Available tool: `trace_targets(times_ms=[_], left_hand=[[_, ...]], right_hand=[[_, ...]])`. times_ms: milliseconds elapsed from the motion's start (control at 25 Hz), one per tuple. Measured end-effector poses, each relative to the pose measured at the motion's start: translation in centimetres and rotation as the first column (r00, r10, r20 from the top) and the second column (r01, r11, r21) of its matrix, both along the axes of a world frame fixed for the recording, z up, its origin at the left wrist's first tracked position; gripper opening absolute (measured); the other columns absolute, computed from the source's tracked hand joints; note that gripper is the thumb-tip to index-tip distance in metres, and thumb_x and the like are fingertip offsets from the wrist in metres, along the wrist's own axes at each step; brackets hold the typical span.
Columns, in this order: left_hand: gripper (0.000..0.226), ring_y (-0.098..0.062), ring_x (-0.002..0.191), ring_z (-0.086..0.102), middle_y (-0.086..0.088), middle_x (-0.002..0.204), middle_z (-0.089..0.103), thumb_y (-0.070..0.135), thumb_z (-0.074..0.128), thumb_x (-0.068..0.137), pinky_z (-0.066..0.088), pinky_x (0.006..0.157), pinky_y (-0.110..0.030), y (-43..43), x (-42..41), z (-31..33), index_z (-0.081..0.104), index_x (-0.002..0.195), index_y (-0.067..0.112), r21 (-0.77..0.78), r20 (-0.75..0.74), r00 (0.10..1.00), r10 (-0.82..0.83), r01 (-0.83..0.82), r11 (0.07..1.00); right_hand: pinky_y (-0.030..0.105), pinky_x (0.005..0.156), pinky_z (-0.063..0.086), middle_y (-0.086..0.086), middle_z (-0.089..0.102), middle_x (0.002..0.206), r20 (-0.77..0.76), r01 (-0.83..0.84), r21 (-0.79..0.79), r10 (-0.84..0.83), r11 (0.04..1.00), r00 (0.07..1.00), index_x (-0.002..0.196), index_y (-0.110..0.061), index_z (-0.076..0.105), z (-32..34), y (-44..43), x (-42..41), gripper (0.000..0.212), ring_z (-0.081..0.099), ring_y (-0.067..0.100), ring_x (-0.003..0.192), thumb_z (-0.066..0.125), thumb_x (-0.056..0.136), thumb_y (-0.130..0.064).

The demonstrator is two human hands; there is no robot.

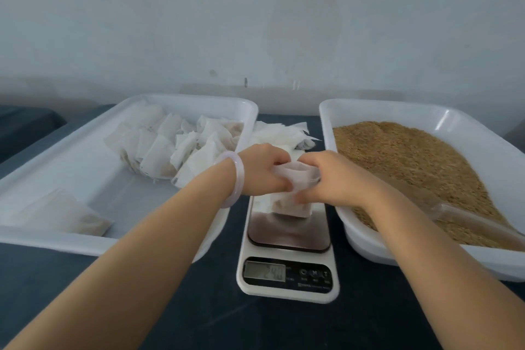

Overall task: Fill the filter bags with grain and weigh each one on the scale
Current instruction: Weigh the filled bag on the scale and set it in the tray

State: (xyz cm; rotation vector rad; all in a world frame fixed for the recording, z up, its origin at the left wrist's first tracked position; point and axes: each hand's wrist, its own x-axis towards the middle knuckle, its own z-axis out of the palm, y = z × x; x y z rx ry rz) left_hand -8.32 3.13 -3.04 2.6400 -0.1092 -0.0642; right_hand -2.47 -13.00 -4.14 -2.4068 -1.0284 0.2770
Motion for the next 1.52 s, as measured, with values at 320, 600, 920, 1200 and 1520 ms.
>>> trace_targets(times_ms=[320,600,920,1200,1520], left_hand=[[0.026,-0.009,0.063,0.052,0.008,0.068,0.057,0.012,0.083,0.068,0.042,0.056,-0.018,0.1,-0.2,0.4,0.058,0.070,0.020,-0.376,0.105,0.989,0.104,-0.057,0.925],[0.027,-0.008,0.064,0.055,0.007,0.071,0.060,0.007,0.081,0.068,0.048,0.062,-0.026,1.2,-0.2,1.1,0.059,0.072,0.022,-0.457,0.147,0.977,0.153,-0.071,0.887],[0.008,-0.018,0.067,0.059,0.000,0.068,0.060,0.005,0.064,0.072,0.048,0.057,-0.025,5.8,0.3,1.9,0.061,0.077,0.011,-0.702,0.053,0.730,0.681,-0.458,0.545],[0.026,-0.015,0.047,0.039,-0.002,0.057,0.043,0.009,0.050,0.084,0.026,0.040,-0.025,8.6,1.4,-0.2,0.042,0.060,0.011,-0.021,0.107,0.638,0.763,-0.766,0.643],[0.022,-0.022,0.067,0.044,-0.002,0.070,0.040,0.010,0.047,0.097,0.037,0.042,-0.019,10.0,1.8,-2.9,0.044,0.076,0.018,-0.227,-0.223,0.676,0.702,-0.737,0.637]], right_hand=[[0.011,0.043,0.033,-0.014,0.057,0.052,-0.025,0.089,0.472,-0.087,0.877,0.996,0.065,-0.023,0.066,-0.1,0.0,0.2,0.013,0.043,-0.001,0.045,0.077,0.071,-0.025],[0.024,0.061,0.050,-0.013,0.069,0.074,-0.053,0.077,0.538,-0.057,0.839,0.997,0.081,-0.029,0.063,0.2,0.7,-0.3,0.013,0.063,0.005,0.068,0.074,0.077,-0.032],[0.029,0.080,0.047,-0.014,0.057,0.112,-0.001,0.085,0.464,-0.095,0.882,0.995,0.133,-0.024,0.041,1.7,7.0,-0.6,0.054,0.061,0.003,0.084,0.066,0.085,-0.031],[0.035,0.087,0.044,0.011,0.059,0.118,0.097,-0.078,0.039,0.074,0.996,0.993,0.112,-0.012,0.057,1.1,13.3,-2.2,0.024,0.053,0.032,0.107,0.041,0.095,-0.018],[0.037,0.110,0.021,0.004,0.058,0.098,0.238,-0.045,-0.454,0.170,0.890,0.956,0.095,-0.020,0.056,0.9,16.0,-2.2,0.022,0.049,0.026,0.107,0.042,0.093,-0.035]])
